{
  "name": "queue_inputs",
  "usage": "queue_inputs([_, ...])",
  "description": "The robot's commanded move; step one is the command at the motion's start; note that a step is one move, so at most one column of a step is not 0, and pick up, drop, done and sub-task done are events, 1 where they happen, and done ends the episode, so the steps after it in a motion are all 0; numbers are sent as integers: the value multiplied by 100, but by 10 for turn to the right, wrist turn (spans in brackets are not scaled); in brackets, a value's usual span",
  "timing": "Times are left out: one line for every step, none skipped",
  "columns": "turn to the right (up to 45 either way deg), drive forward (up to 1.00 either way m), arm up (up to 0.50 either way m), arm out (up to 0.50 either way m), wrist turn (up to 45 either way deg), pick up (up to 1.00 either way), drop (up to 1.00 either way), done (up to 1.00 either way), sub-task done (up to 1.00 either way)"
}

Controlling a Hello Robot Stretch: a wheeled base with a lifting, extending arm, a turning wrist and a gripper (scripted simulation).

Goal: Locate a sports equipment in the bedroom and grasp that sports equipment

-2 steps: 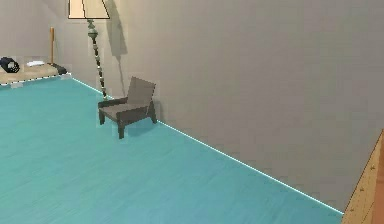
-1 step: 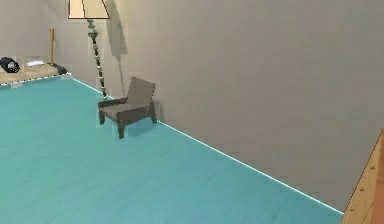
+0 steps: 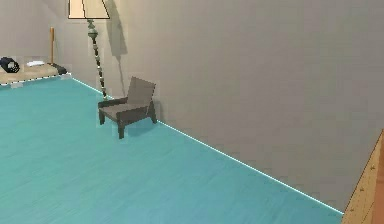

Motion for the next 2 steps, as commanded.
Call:
queue_inputs([0, 0, 10, 0, 0, 0, 0, 0, 0])
queue_inputs([0, 0, 0, 0, 0, 0, 0, 100, 0])
